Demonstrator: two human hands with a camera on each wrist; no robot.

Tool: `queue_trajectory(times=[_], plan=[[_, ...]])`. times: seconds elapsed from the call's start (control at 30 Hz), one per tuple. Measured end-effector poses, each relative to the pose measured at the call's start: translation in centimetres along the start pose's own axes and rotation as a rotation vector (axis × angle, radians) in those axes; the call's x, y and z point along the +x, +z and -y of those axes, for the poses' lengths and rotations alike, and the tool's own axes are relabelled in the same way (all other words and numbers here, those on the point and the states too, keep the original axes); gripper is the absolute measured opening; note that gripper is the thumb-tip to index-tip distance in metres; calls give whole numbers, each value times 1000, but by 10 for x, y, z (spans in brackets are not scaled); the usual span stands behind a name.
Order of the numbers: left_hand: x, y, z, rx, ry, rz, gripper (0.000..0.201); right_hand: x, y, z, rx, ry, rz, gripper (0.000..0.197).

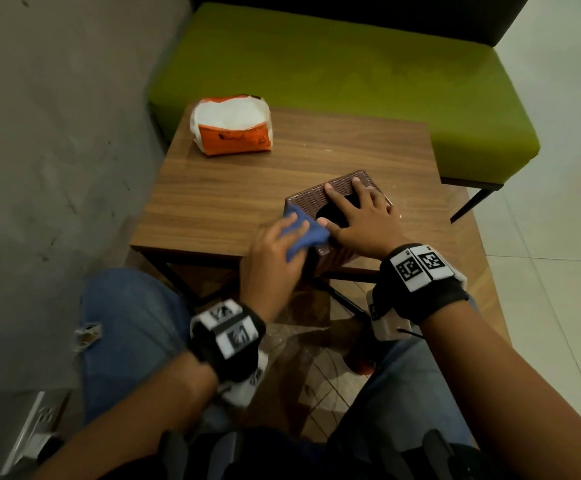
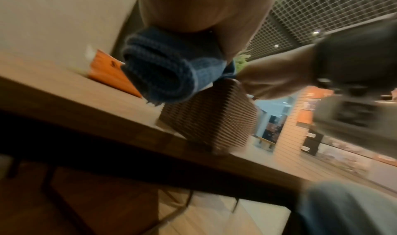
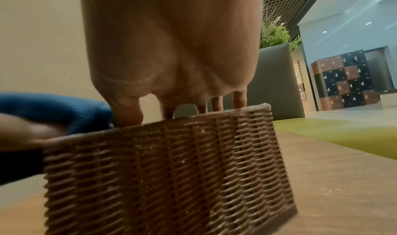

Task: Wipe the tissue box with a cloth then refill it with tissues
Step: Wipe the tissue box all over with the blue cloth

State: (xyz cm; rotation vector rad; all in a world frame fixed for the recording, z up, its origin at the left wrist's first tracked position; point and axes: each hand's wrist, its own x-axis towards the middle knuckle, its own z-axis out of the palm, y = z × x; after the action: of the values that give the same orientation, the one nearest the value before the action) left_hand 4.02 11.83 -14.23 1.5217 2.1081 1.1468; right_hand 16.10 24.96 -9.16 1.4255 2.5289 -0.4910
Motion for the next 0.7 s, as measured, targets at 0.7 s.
queue_trajectory(times=[0.7], plan=[[47,-2,2,-7,-83,7,44,-3,3,10,24,67,-24,64]])
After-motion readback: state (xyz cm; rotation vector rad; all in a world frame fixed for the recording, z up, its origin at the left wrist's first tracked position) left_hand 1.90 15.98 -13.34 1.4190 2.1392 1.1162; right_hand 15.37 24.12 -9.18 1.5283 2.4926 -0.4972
